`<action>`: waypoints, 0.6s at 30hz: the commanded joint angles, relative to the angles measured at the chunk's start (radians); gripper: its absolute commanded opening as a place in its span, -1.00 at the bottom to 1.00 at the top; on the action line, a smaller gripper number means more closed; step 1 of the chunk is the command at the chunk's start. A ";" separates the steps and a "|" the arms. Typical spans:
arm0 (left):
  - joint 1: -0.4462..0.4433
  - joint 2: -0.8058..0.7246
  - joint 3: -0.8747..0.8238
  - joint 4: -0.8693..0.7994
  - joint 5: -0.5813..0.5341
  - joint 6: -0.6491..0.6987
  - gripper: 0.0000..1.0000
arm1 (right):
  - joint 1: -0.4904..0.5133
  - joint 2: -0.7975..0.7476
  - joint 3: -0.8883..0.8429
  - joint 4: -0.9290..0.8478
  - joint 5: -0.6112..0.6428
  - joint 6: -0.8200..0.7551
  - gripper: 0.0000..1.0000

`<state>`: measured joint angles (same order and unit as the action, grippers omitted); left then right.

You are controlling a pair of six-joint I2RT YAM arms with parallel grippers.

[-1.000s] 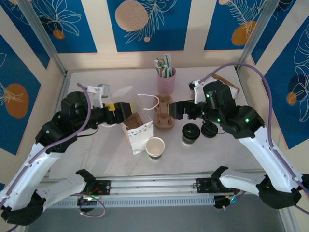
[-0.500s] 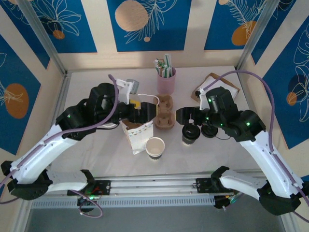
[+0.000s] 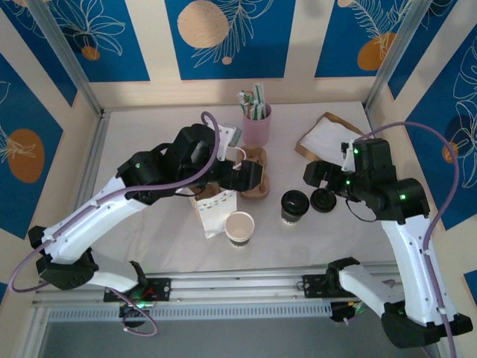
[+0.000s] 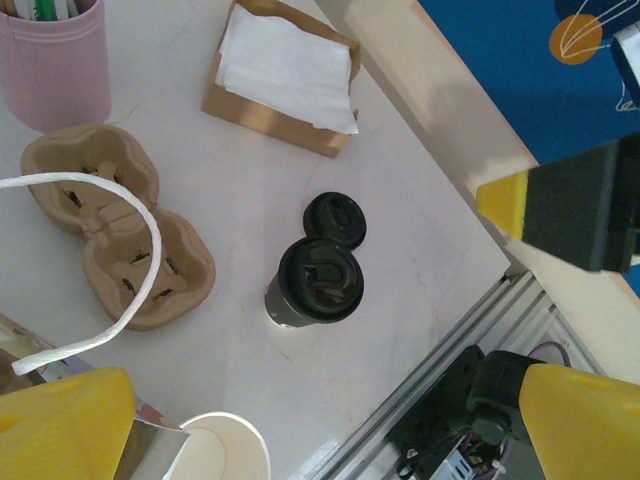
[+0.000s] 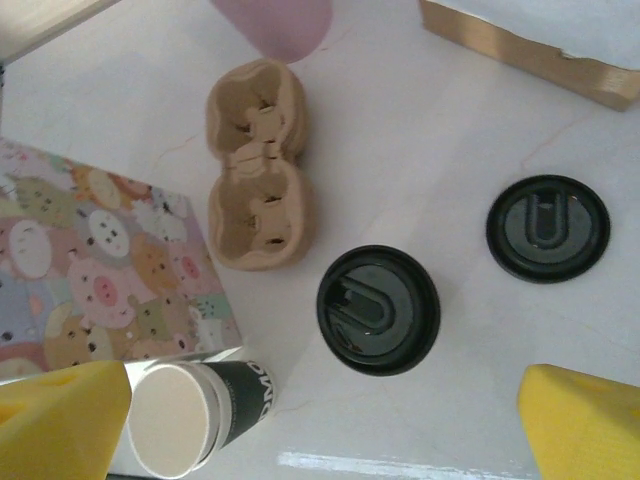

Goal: Pack the takeout coffee

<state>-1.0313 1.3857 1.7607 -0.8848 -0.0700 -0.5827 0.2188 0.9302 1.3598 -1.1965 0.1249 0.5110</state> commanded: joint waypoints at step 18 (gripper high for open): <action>-0.139 0.000 -0.003 -0.133 -0.145 -0.001 0.81 | 0.123 0.186 -0.145 -0.014 -0.013 -0.166 0.87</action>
<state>-1.1629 1.4307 1.7710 -0.9871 -0.1818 -0.5945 0.3222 1.0878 1.2106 -1.2076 0.1017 0.3859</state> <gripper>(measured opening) 0.902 0.939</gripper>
